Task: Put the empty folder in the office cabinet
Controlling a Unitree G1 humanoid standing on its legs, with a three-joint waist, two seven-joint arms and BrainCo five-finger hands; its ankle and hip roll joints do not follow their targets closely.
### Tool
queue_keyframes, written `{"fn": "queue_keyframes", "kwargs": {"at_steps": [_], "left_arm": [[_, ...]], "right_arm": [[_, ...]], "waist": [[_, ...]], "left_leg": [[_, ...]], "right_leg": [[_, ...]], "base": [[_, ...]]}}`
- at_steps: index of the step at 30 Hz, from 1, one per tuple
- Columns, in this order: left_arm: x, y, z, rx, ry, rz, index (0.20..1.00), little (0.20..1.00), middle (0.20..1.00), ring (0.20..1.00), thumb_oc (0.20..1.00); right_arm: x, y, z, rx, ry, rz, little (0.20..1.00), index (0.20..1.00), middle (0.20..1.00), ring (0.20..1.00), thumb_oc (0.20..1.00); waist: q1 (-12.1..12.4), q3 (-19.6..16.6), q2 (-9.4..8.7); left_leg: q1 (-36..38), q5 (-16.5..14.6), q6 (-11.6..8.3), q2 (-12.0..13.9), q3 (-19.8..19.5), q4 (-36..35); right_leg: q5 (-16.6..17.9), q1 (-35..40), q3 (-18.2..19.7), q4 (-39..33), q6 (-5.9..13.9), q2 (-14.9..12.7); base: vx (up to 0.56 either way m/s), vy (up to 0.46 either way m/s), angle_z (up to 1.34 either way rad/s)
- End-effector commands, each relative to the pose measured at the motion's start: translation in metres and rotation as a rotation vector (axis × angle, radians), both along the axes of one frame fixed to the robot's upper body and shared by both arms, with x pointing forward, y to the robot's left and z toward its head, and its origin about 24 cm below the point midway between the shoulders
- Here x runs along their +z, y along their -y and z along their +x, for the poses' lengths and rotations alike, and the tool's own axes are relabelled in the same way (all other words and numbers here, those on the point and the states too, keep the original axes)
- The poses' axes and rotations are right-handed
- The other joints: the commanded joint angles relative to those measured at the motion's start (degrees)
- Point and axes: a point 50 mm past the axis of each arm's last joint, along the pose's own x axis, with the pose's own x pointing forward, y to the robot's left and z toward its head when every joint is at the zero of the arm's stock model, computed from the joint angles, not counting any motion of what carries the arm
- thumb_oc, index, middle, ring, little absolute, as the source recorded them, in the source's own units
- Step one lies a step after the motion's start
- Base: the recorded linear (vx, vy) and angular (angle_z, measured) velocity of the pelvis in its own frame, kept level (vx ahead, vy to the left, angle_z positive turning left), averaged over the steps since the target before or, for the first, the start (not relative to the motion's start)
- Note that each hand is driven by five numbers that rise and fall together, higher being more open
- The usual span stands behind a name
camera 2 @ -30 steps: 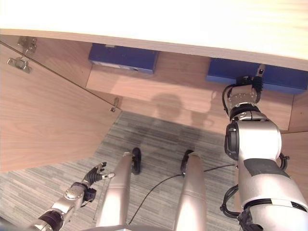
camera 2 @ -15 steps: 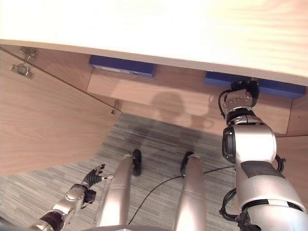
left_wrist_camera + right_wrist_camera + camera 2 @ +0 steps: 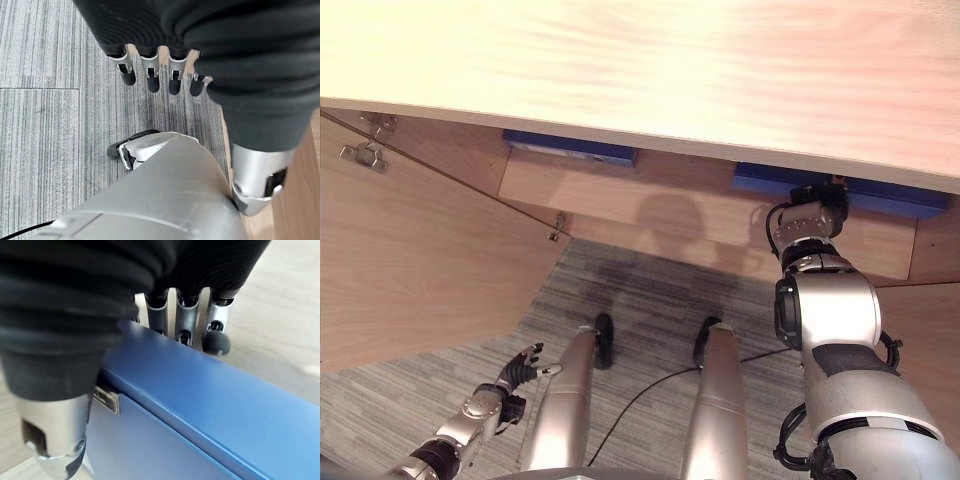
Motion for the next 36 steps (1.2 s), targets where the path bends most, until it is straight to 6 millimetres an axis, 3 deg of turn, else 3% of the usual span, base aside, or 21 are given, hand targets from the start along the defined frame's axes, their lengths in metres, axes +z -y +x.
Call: {"fn": "queue_keyframes", "kwargs": {"at_steps": [1,8,9,10,12,13,15,17,23,26,30,31,36], "left_arm": [[0.005,-0.005,0.012,0.018,0.024,0.015,1.0,1.0,1.0,1.0,1.0],[0.006,-0.012,0.012,0.035,0.022,0.017,1.0,1.0,1.0,1.0,1.0],[0.005,-0.016,0.01,0.044,0.015,0.023,1.0,1.0,1.0,1.0,1.0],[0.005,-0.015,0.01,0.044,0.016,0.022,1.0,1.0,1.0,1.0,1.0],[0.005,-0.021,0.007,0.056,0.007,0.029,1.0,1.0,1.0,1.0,1.0],[0.005,-0.02,0.008,0.057,0.009,0.026,1.0,1.0,1.0,1.0,1.0],[0.002,-0.024,0.003,0.055,-0.011,0.034,1.0,1.0,1.0,1.0,1.0],[0.002,-0.023,0.004,0.053,-0.014,0.034,1.0,1.0,1.0,1.0,1.0],[0.006,-0.019,0.014,0.052,0.006,0.019,1.0,1.0,1.0,1.0,1.0],[0.009,-0.015,0.02,0.061,0.022,0.004,1.0,1.0,1.0,1.0,1.0],[0.008,-0.013,0.021,0.071,0.023,0.0,1.0,1.0,1.0,1.0,1.0],[0.008,-0.012,0.022,0.076,0.024,0.0,1.0,1.0,1.0,1.0,1.0],[0.007,-0.007,0.022,0.063,0.022,0.002,1.0,1.0,1.0,1.0,1.0]], "right_arm": [[-0.02,-0.012,-0.002,0.031,-0.071,0.097,1.0,1.0,1.0,1.0,1.0],[0.037,0.003,0.008,0.034,0.06,-0.015,1.0,1.0,1.0,1.0,1.0],[0.061,0.007,0.009,0.036,0.108,-0.067,1.0,1.0,1.0,1.0,1.0],[0.062,0.007,0.01,0.036,0.109,-0.068,1.0,1.0,1.0,1.0,1.0],[0.096,0.009,0.012,0.061,0.167,-0.183,1.0,1.0,1.0,1.0,1.0],[0.098,0.009,0.012,0.062,0.168,-0.186,1.0,1.0,1.0,1.0,1.0],[0.125,0.012,0.011,0.072,0.198,-0.301,1.0,1.0,1.0,1.0,1.0],[0.123,0.013,0.01,0.071,0.19,-0.298,1.0,1.0,1.0,1.0,1.0],[0.091,0.006,0.014,0.107,0.133,-0.209,1.0,1.0,1.0,1.0,1.0],[0.052,-0.004,0.014,0.124,0.059,-0.111,1.0,1.0,1.0,1.0,1.0],[0.025,-0.013,0.013,0.134,0.012,-0.046,1.0,1.0,1.0,1.0,1.0],[0.007,-0.02,0.011,0.139,-0.015,-0.002,1.0,1.0,1.0,1.0,1.0],[-0.037,-0.037,0.004,0.159,-0.085,0.073,1.0,1.0,1.0,1.0,1.0]], "waist": [[1.4,3.4,1.43],[1.6,2.9,1.03],[1.7,2.7,0.83],[1.7,2.7,0.87],[1.9,2.3,0.36],[1.8,2.5,0.49],[2.0,2.4,0.12],[2.0,2.4,0.08],[2.0,2.9,-0.09],[2.0,3.2,0.25],[1.9,3.4,0.46],[2.0,3.5,0.65],[1.9,3.9,1.05]], "left_leg": [[1.2,-2.6,3.09,-2.2,-0.4,-2.8],[1.4,-2.0,2.89,-2.2,-0.6,-3.8],[1.4,-1.8,2.86,-2.2,-0.7,-4.0],[1.4,-1.8,2.86,-2.2,-0.7,-4.0],[1.6,-1.5,2.71,-2.2,-0.7,-4.6],[1.7,-1.4,2.71,-2.2,-0.7,-4.8],[2.4,-0.9,2.6,-2.3,-0.7,-5.9],[2.6,-0.7,2.56,-2.3,-0.8,-6.0],[2.9,-0.5,2.63,-2.4,-0.7,-6.5],[2.6,-0.7,2.83,-2.5,-0.6,-6.0],[2.1,-1.0,3.02,-2.5,-0.6,-5.1],[1.7,-1.2,3.17,-2.6,-0.6,-4.7],[1.9,-1.1,3.35,-2.8,-0.3,-4.8]], "right_leg": [[-9.0,6.0,-2.5,-2.6,1.93,2.6],[-8.4,6.5,-2.7,-3.5,2.0,2.4],[-8.3,6.7,-2.8,-3.7,2.02,2.4],[-8.3,6.7,-2.8,-3.7,2.02,2.3],[-8.0,7.0,-2.8,-4.2,2.05,2.3],[-7.9,7.0,-2.8,-4.3,2.05,2.3],[-7.4,7.7,-2.9,-5.3,2.04,2.3],[-7.3,8.0,-2.9,-5.5,2.04,2.4],[-6.8,8.6,-2.9,-6.4,2.04,2.5],[-6.8,8.4,-2.9,-6.2,2.04,2.4],[-6.9,7.9,-2.8,-5.7,2.05,2.2],[-6.9,7.7,-2.7,-5.3,2.06,2.2],[-6.9,7.8,-2.4,-5.4,2.04,2.2]], "base": [[0.0,0.0,0.0],[0.0,0.0,0.0],[0.0,0.004,0.03],[0.0,0.0,0.0],[0.0,0.0,0.0],[0.0,0.0,0.0],[-0.03,0.019,0.0],[0.0,0.0,0.0],[0.0,0.0,0.0],[-0.01,0.021,0.01],[0.0,0.0,0.0],[0.0,0.0,0.0],[0.0,0.0,0.0]]}}
